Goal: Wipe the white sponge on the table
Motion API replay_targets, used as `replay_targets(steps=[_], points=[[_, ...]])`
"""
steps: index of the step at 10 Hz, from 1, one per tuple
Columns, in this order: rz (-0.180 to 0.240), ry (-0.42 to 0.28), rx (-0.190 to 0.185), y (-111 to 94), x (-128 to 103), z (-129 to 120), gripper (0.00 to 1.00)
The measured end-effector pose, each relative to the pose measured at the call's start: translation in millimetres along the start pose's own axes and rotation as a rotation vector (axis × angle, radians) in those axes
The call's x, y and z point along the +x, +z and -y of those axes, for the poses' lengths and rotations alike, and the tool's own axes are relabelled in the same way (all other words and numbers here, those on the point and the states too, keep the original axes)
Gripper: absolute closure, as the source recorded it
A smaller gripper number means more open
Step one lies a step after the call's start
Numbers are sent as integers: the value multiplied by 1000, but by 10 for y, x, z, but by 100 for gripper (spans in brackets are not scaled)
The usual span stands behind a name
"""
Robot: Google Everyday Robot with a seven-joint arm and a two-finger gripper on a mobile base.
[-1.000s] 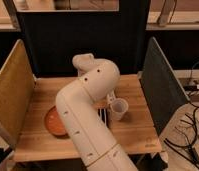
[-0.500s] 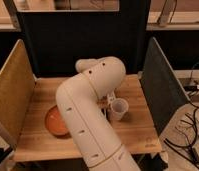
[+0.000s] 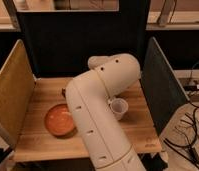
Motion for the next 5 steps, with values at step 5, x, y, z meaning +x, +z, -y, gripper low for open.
replay_targets(steps=[5], points=[[11,-120,-155,-178,3,-552,38]])
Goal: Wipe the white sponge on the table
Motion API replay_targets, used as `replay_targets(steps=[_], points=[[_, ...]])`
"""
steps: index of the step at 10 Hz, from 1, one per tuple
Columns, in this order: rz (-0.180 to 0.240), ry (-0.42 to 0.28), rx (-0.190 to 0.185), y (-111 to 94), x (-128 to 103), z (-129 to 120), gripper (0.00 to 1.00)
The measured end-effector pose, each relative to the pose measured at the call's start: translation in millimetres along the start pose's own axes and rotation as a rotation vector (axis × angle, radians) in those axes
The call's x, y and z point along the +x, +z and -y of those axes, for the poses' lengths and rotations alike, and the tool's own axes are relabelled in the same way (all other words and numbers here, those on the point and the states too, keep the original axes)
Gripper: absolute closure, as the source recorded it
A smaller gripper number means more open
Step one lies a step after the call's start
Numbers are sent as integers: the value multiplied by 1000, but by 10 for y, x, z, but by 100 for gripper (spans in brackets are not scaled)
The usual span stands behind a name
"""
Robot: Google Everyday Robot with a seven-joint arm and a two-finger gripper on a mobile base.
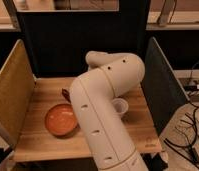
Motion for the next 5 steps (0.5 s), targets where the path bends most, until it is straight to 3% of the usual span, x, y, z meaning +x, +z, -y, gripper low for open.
replay_targets(steps=[2,5], points=[[-5,-7,-34,-22,25,-15,38],[-6,-10,-35,-13,27,-43,38]])
